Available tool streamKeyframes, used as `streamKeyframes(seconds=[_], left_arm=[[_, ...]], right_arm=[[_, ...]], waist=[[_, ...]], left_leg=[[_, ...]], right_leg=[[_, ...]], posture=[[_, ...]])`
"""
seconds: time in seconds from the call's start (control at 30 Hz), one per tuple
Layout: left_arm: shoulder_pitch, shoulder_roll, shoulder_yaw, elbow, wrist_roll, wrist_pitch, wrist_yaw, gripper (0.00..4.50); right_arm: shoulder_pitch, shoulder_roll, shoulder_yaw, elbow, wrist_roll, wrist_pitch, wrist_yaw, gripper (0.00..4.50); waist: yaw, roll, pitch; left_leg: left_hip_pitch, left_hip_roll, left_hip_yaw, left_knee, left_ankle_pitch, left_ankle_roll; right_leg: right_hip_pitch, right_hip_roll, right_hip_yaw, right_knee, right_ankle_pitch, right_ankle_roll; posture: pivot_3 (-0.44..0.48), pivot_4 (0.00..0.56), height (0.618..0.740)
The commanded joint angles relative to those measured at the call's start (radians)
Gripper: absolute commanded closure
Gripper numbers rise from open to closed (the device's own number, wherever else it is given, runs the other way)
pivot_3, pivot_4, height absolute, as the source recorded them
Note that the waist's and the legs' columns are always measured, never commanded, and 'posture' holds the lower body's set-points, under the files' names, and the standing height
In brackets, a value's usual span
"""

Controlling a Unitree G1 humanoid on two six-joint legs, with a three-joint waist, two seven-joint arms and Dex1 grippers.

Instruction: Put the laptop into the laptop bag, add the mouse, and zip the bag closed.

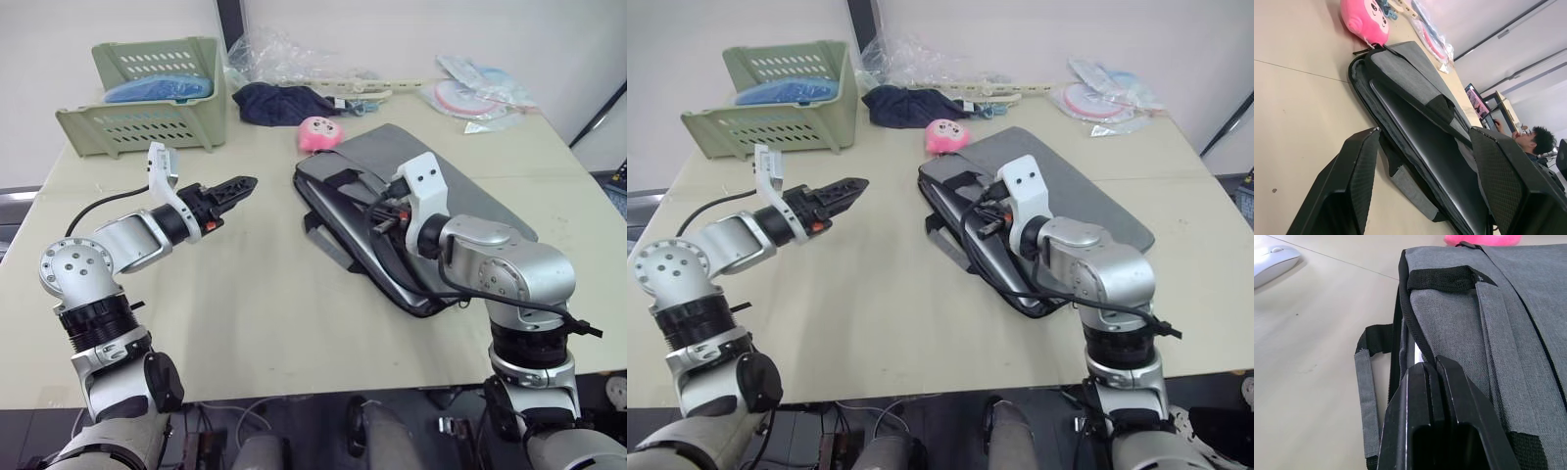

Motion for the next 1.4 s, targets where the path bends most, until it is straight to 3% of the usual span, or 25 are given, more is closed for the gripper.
streamKeyframes(seconds=[0.03, 0.1, 0.13, 0.23, 0.47, 0.57, 0.7, 0.87, 1.03, 1.2, 1.4], left_arm=[[0.000, 0.012, -0.009, -0.038, -0.027, -0.007, -0.024, 1.36], [0.001, 0.017, -0.007, -0.035, -0.025, -0.010, -0.028, 1.40], [0.002, 0.020, -0.009, -0.033, -0.023, -0.012, -0.031, 1.40], [0.003, 0.024, -0.012, -0.030, -0.019, -0.016, -0.038, 1.40], [0.020, 0.087, -0.022, -0.028, 0.001, -0.035, -0.087, 1.40], [0.050, 0.178, -0.045, -0.044, 0.024, -0.064, -0.168, 1.40], [0.092, 0.315, -0.060, -0.046, 0.043, -0.141, -0.334, 1.40], [0.160, 0.600, -0.025, -0.009, 0.056, -0.246, -0.690, 1.40], [0.352, 0.829, -0.036, 0.003, 0.174, -0.386, -0.986, 1.40], [0.450, 0.954, 0.082, 0.029, 0.203, -0.438, -1.179, 1.40], [0.439, 0.991, 0.093, 0.097, 0.247, -0.473, -1.201, 1.40]], right_arm=[[-0.007, -0.011, -0.007, -0.031, 0.009, -0.023, 0.008, 4.50], [-0.004, -0.014, -0.005, -0.037, 0.013, -0.021, 0.011, 3.73], [-0.004, -0.014, -0.004, -0.036, 0.013, -0.022, 0.011, 3.57], [-0.010, -0.012, -0.004, -0.032, 0.014, -0.026, 0.004, 2.29], [-0.096, -0.013, -0.045, -0.086, 0.076, 0.017, 0.027, 2.29], [-0.164, -0.042, -0.099, -0.119, 0.159, 0.057, 0.081, 2.29], [-0.220, -0.148, -0.158, -0.140, 0.288, 0.064, 0.212, 2.29], [-0.222, -0.511, -0.177, 0.003, 0.290, -0.110, 0.528, 2.29], [-0.194, -0.684, -0.166, 0.073, 0.314, -0.220, 0.735, 2.29], [-0.176, -0.774, -0.170, 0.105, 0.326, -0.280, 0.846, 2.29], [-0.211, -0.780, -0.144, 0.169, 0.298, -0.338, 0.862, 2.29]], waist=[[0.000, 0.000, 0.000], [-0.001, 0.000, 0.000], [-0.001, 0.000, 0.000], [-0.001, 0.000, 0.000], [-0.007, 0.000, 0.000], [-0.011, 0.001, 0.000], [-0.014, 0.001, 0.001], [-0.014, 0.000, 0.003], [-0.025, 0.002, 0.005], [-0.024, 0.002, 0.012], [-0.017, 0.007, 0.017]], left_leg=[[0.000, 0.000, 0.000, 0.000, 0.000, 0.000], [0.000, 0.000, 0.000, 0.000, 0.000, 0.000], [0.000, 0.000, 0.000, 0.000, 0.000, 0.000], [0.000, 0.000, 0.000, 0.000, 0.000, 0.000], [0.000, 0.000, 0.000, 0.000, 0.000, 0.000], [0.001, 0.000, 0.000, 0.000, 0.000, 0.000], [0.001, 0.001, 0.000, -0.001, 0.000, 0.000], [-0.001, 0.000, 0.001, -0.002, 0.000, -0.001], [-0.002, 0.002, 0.007, -0.006, -0.001, -0.001], [-0.002, 0.004, 0.009, -0.005, -0.001, -0.002], [-0.003, 0.004, 0.009, -0.004, -0.002, -0.003]], right_leg=[[0.000, 0.000, 0.000, 0.000, 0.000, 0.000], [0.000, 0.000, 0.000, 0.000, 0.000, 0.000], [0.000, 0.000, 0.000, 0.000, 0.000, 0.000], [0.000, 0.000, 0.000, 0.000, 0.000, 0.000], [0.000, 0.000, 0.000, 0.000, 0.000, 0.000], [0.000, 0.001, 0.000, 0.000, 0.000, 0.000], [-0.001, 0.001, -0.001, 0.000, 0.000, 0.000], [-0.003, 0.001, -0.001, -0.001, 0.000, 0.000], [-0.001, 0.001, 0.000, -0.003, -0.001, 0.000], [-0.001, 0.001, 0.000, -0.003, -0.001, 0.000], [-0.002, 0.000, 0.001, -0.003, -0.001, 0.000]], posture=[[0.000, 0.150, 0.740], [0.000, 0.150, 0.740], [0.000, 0.150, 0.740], [0.000, 0.150, 0.740], [0.000, 0.150, 0.740], [0.000, 0.150, 0.740], [0.000, 0.150, 0.740], [0.000, 0.150, 0.740], [0.000, 0.150, 0.740], [0.000, 0.150, 0.740], [0.000, 0.150, 0.740]])
